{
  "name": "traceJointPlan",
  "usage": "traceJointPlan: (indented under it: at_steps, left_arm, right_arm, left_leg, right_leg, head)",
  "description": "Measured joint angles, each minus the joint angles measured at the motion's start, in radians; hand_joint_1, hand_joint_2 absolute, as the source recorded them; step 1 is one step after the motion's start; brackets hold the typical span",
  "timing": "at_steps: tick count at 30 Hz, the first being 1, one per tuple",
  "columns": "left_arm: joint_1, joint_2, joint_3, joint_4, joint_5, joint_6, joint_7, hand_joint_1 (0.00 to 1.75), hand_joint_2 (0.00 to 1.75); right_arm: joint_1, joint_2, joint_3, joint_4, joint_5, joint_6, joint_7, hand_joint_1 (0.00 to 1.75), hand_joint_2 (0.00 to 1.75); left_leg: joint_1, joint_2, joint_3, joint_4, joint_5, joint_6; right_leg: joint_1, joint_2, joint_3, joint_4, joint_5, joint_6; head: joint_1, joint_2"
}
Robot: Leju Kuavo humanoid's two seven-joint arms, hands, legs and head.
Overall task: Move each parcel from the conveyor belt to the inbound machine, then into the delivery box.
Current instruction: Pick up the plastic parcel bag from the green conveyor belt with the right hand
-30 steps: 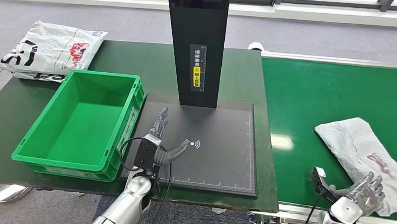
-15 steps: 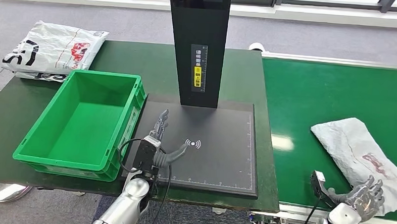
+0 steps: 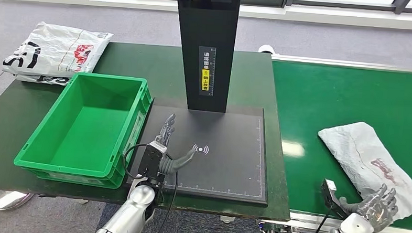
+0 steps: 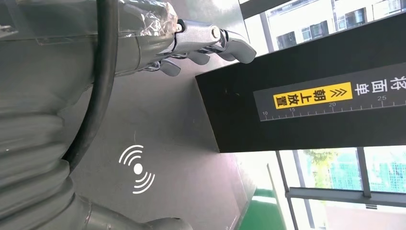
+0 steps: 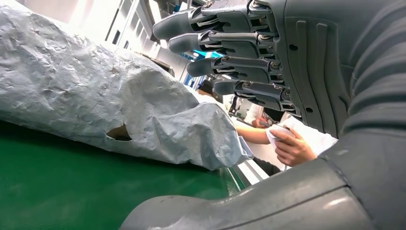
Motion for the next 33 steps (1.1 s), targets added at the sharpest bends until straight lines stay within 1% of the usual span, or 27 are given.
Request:
traceJointPlan:
  at_steps: [12,24,27,29,33]
  left_arm:
    - [-0.012,-0.001,0.0,0.0,-0.001,-0.023,0.015,0.0,1.75]
    - [-0.036,-0.005,0.0,0.015,-0.004,-0.036,0.022,0.0,1.75]
    - [-0.04,-0.006,0.0,0.022,-0.004,-0.038,0.022,0.0,1.75]
    - [-0.046,-0.008,0.0,0.028,-0.004,-0.04,0.022,0.0,1.75]
    - [-0.062,-0.014,0.0,0.043,-0.003,-0.045,0.022,0.0,1.75]
  right_arm:
    - [0.018,0.003,-0.021,-0.046,0.0,0.078,0.006,0.0,1.75]
    - [0.047,0.003,-0.067,-0.078,0.0,0.094,-0.001,0.0,1.75]
    - [0.052,0.004,-0.082,-0.083,0.0,0.114,-0.012,0.0,1.75]
    - [0.05,0.006,-0.102,-0.083,-0.006,0.147,-0.037,0.02,1.75]
    - [0.035,0.011,-0.162,-0.075,-0.03,0.207,-0.097,1.75,1.75]
  left_leg:
    - [0.0,0.0,0.003,0.001,-0.001,0.001]
    - [0.0,0.0,0.004,0.002,-0.002,0.003]
    - [0.0,0.0,0.004,0.003,-0.002,0.003]
    - [0.0,0.001,0.005,0.003,-0.002,0.003]
    - [0.0,0.001,0.007,0.004,-0.003,0.005]
  right_leg:
    - [0.0,0.0,0.004,-0.001,-0.001,0.002]
    - [0.0,0.0,0.006,-0.001,-0.002,0.003]
    - [0.0,0.0,0.006,-0.001,-0.002,0.003]
    - [0.0,0.001,0.006,-0.001,-0.002,0.004]
    - [0.0,0.001,0.008,-0.002,-0.003,0.005]
  head:
    - [0.0,0.0]
    - [0.0,0.0]
    - [0.0,0.0]
    - [0.0,0.0]
    - [0.0,0.0]
